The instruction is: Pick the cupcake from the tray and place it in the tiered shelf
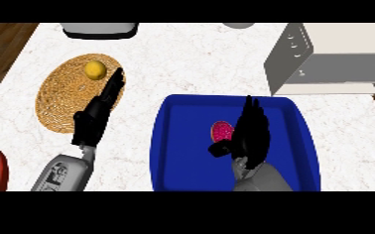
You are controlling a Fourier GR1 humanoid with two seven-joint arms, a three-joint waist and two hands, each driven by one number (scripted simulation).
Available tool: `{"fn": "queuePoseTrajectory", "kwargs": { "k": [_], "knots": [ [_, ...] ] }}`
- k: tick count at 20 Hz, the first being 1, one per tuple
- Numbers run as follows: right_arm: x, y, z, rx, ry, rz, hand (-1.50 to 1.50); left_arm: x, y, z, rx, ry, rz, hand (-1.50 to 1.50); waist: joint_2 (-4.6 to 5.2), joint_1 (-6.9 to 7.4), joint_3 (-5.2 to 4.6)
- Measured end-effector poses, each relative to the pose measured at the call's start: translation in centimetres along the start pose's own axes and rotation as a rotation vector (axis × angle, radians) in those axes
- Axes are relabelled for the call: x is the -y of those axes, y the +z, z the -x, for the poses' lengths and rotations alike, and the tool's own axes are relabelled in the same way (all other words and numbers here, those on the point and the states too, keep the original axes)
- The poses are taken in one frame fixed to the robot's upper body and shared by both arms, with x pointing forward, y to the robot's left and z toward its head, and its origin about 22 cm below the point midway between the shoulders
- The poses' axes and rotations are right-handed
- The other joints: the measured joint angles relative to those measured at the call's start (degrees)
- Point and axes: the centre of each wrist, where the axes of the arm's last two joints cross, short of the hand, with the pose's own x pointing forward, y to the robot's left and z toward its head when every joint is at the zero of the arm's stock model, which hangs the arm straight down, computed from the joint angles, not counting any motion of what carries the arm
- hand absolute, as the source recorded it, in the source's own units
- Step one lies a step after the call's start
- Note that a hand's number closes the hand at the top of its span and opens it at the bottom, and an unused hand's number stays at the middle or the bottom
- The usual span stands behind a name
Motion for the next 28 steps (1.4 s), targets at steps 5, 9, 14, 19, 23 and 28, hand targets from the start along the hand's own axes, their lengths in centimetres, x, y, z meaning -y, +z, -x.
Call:
{"fn": "queuePoseTrajectory", "kwargs": {
  "k": [5, 9, 14, 19, 23, 28],
  "knots": [
    [-0.6, 0.0, 0.0, -0.003, 0.003, -0.018, -1.5, 0.2, -0.2, 0.0, 0.001, -0.001, -0.006, 0.0, -0.01, -0.1, 0.0],
    [-1.2, -0.3, 0.2, -0.006, 0.003, -0.03, -1.5, 0.0, 0.0, -0.3, 0.002, -0.002, -0.006, 0.0, -0.04, 0.0, 0.01],
    [-2.0, -0.4, 0.5, -0.011, 0.003, -0.052, 1.5, -0.1, -0.3, -0.4, 0.004, -0.001, -0.004, 0.0, -0.03, -0.15, 0.01],
    [-3.0, 0.2, 0.3, 0.008, 0.053, -0.078, 1.5, -0.1, 0.0, -0.3, 0.003, -0.004, -0.007, 0.0, -0.07, -0.12, -0.02],
    [-3.5, 0.1, 0.0, 0.036, 0.086, -0.053, 1.5, 0.5, 0.6, -0.3, 0.002, -0.001, -0.005, 0.0, -0.21, -0.05, -0.07],
    [-2.6, 0.6, 1.0, 0.122, 0.089, -0.062, 1.5, -0.1, 0.7, -0.1, -0.006, 0.004, -0.018, 0.0, -0.16, -0.47, -0.02]
  ]
}}
